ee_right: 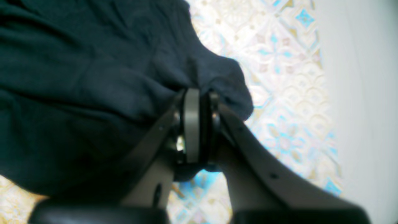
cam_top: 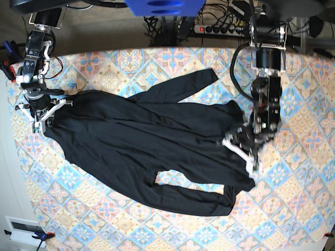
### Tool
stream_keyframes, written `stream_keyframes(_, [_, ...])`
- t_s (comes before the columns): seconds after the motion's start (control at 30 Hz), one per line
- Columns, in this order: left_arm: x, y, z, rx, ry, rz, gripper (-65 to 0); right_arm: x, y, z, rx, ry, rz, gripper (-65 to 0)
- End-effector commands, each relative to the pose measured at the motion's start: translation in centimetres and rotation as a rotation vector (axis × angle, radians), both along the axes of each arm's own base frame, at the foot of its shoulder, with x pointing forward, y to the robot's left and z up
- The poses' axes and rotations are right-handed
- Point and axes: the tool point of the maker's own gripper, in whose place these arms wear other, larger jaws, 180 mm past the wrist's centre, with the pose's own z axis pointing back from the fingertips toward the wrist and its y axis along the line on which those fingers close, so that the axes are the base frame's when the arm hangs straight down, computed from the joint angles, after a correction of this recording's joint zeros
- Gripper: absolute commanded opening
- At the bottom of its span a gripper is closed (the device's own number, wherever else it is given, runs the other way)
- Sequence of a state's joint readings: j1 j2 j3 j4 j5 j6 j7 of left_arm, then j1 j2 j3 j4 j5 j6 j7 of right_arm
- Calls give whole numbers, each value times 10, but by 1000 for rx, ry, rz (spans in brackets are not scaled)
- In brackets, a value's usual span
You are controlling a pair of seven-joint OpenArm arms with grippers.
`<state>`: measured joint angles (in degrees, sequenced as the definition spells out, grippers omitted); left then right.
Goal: Layout the t-shirt on the table in an organized manner, then fold the t-shirt properly
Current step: 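Grasp the shirt side with the left gripper and pull it outward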
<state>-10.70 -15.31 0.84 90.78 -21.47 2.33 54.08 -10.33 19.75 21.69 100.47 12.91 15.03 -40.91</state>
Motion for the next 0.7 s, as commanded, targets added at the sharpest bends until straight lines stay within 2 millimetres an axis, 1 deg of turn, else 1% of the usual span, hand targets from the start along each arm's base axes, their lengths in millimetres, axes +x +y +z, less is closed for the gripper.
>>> stream_keyframes(0.0, [4,5,18,21,-64,-1,-386,8,-5,18,-24,-54,7,-650])
stream_keyframes(0.07, [-19,4,-3,26,-6,-9,-385,8,-5,18,-24,-53,7,-650])
stream_keyframes(0.2, [-46,8,-33,38,83,-4,-384,7,-5,17,-24,-50,7,-650])
stream_keyframes(0.37, [-59,15,-62,38,170,17,-387,7,-5,16,-24,-48,9,-650])
stream_keyframes(0.47, [-61,19,-71,39,196,27,-394,7,-4,16,-24,-49,9,-650])
stream_keyframes(0.5, [-62,15,-73,40,201,16,-416,6,-4,16,-25,-49,10,-650])
stream_keyframes(0.53, [-63,10,-74,46,203,-3,-455,7,-3,18,-27,-54,12,-650])
stream_keyframes(0.57, [-64,10,-74,59,207,-21,-509,8,-2,21,-30,-62,16,-650])
stream_keyframes(0.63, [-60,15,-63,86,175,-41,-635,9,0,25,-32,-72,21,-650])
stream_keyframes(0.67, [-57,12,-54,89,154,-52,-650,9,0,26,-33,-75,22,-650])
